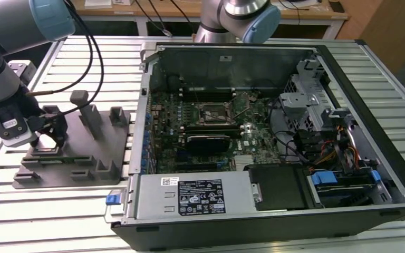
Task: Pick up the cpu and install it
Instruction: 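Pick up the cpu and move it towards the insertion slot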
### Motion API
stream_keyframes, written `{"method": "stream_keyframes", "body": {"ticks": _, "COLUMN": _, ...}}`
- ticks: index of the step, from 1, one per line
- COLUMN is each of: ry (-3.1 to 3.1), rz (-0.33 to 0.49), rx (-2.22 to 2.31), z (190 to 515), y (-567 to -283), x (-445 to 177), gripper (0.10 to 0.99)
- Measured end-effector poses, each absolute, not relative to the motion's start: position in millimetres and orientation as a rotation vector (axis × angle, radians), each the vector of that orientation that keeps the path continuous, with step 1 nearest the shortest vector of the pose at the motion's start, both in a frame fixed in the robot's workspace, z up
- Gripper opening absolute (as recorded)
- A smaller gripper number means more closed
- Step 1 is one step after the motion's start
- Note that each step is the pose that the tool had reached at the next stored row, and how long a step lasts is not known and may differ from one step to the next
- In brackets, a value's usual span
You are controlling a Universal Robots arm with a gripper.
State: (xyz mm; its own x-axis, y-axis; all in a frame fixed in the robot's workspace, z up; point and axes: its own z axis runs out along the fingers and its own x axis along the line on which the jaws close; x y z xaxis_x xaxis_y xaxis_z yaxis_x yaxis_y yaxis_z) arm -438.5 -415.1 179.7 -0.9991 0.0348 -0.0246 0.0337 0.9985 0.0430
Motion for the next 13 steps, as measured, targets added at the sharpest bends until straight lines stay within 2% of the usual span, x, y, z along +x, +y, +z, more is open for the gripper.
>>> {"method": "stream_keyframes", "body": {"ticks": 13, "ry": 3.115, "rz": 0.066, "rx": 0.053, "z": 182.7, "y": -415.1, "x": -438.5, "gripper": 0.624}}
